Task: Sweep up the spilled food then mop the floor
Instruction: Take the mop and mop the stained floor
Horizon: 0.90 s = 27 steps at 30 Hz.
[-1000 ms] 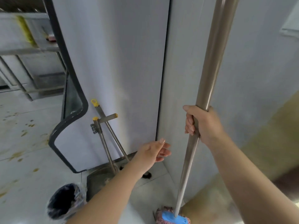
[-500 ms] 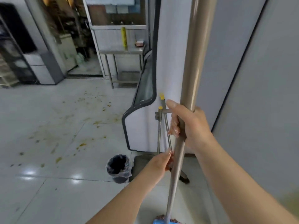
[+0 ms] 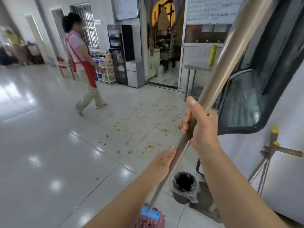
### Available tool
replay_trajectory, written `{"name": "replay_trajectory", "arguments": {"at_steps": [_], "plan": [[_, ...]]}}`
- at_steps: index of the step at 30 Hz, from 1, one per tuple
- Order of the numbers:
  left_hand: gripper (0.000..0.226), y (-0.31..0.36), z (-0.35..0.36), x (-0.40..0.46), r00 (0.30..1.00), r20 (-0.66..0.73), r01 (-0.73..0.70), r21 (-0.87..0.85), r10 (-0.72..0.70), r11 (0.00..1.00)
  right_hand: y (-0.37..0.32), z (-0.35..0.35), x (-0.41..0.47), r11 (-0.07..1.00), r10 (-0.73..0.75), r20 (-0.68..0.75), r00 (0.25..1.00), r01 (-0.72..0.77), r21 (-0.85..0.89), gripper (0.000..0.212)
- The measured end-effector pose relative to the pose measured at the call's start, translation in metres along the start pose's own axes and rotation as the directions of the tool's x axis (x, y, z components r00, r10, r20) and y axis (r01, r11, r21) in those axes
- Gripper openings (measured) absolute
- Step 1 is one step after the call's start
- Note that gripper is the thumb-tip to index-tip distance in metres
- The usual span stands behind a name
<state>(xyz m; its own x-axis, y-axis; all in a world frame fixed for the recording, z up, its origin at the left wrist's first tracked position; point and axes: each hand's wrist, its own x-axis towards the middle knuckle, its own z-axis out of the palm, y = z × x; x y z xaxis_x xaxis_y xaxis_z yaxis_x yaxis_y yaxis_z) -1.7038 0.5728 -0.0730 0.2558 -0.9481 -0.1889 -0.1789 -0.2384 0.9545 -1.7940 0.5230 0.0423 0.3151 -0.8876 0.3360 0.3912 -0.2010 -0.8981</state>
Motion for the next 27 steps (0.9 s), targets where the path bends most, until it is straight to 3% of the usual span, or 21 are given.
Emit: {"name": "replay_trajectory", "arguments": {"at_steps": [4, 6, 8, 11, 14, 18, 21, 24, 27], "plan": [[0.027, -0.029, -0.065, 0.006, 1.0, -0.022, 0.003, -0.066, -0.004, 0.998, 0.052, 0.036, 0.028, 0.996, 0.061, -0.167, 0.984, -0.049, 0.077, 0.043], [0.028, -0.045, -0.089, 0.005, 0.996, -0.057, 0.058, -0.16, -0.067, 0.985, 0.093, 0.037, 0.037, 0.986, 0.167, -0.3, 0.939, -0.154, 0.066, 0.039], [0.034, -0.06, -0.107, 0.005, 0.982, -0.103, 0.126, -0.268, -0.158, 0.955, 0.145, 0.035, 0.038, 0.935, 0.311, -0.362, 0.879, -0.352, -0.051, 0.032], [0.035, -0.082, -0.122, 0.002, 0.943, -0.142, 0.231, -0.37, -0.3, 0.9, 0.219, 0.036, 0.014, 0.786, 0.548, -0.279, 0.788, -0.6, -0.15, 0.02], [0.04, -0.099, -0.125, -0.009, 0.895, -0.236, 0.247, -0.444, -0.378, 0.861, 0.256, 0.039, -0.004, 0.711, 0.655, -0.214, 0.725, -0.686, -0.151, 0.027], [0.041, -0.115, -0.116, -0.018, 0.797, -0.284, 0.297, -0.584, -0.533, 0.755, 0.259, 0.039, 0.013, 0.672, 0.683, -0.125, 0.72, -0.686, -0.281, 0.024], [0.04, -0.11, -0.096, -0.012, 0.773, -0.309, 0.256, -0.648, -0.554, 0.718, 0.262, 0.039, 0.028, 0.664, 0.696, 0.014, 0.718, -0.636, -0.393, 0.025], [0.044, -0.099, -0.072, -0.003, 0.747, -0.372, 0.176, -0.688, -0.55, 0.704, 0.262, 0.041, 0.038, 0.654, 0.731, 0.212, 0.649, -0.578, -0.488, 0.018], [0.052, -0.087, -0.05, -0.008, 0.698, -0.448, 0.066, -0.737, -0.559, 0.673, 0.254, 0.04, 0.038, 0.716, 0.692, 0.424, 0.585, -0.481, -0.506, 0.032]]}}
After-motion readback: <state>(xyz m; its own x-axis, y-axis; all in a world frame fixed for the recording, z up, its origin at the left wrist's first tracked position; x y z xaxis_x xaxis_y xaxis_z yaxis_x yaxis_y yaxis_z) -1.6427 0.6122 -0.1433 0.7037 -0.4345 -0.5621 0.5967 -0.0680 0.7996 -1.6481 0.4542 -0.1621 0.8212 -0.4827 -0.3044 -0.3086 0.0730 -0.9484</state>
